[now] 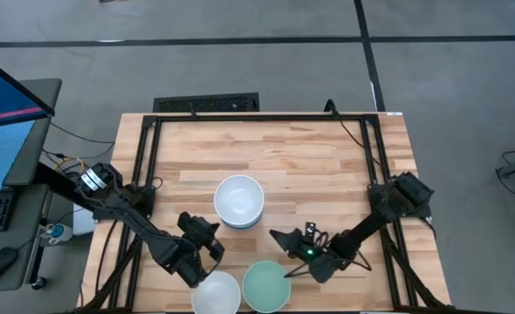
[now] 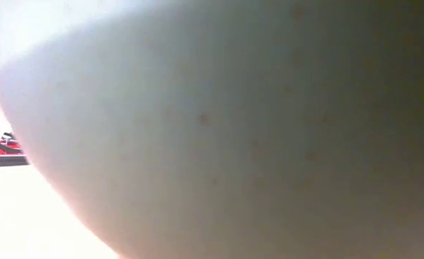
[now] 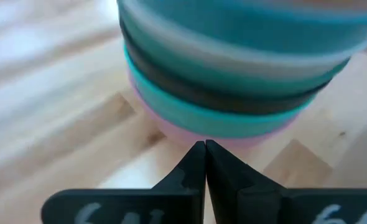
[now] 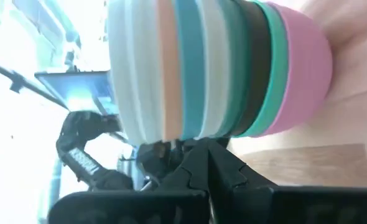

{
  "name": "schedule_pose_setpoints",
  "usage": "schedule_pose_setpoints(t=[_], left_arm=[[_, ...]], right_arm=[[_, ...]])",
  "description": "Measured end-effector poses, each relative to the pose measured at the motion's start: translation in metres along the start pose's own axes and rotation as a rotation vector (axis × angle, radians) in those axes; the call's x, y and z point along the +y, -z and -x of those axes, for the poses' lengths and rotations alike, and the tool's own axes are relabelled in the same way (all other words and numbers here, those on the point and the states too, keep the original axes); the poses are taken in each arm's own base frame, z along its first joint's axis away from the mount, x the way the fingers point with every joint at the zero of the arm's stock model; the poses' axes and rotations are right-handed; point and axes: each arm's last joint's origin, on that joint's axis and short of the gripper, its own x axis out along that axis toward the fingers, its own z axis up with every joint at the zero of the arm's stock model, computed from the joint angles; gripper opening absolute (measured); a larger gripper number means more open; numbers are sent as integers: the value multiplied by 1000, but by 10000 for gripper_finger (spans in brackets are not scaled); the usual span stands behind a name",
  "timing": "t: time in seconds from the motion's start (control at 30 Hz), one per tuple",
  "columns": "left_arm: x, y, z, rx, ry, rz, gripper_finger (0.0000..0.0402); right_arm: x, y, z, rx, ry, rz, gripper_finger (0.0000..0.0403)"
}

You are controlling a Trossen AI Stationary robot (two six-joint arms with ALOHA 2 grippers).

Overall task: Nest bowls inside each other
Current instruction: Move the stacked bowls to the center of the table

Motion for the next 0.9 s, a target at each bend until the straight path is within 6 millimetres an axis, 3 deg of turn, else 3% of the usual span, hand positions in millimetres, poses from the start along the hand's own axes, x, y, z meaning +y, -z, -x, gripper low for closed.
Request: schedule_pose_setpoints(t=[0.17,0.47,0.67,0.9], left_arm=[[11,24,-3,-17,68,142,2],[21,35,-15,-68,116,209,2],[18,37,-25,-81,178,232,2],[17,25,-41,-115,142,186,2]], right_arm=[[22,-3,17,2,-5,70,17],[59,-25,35,-12,16,163,19],[69,-32,39,-6,21,202,17],[70,-31,42,2,20,192,19]])
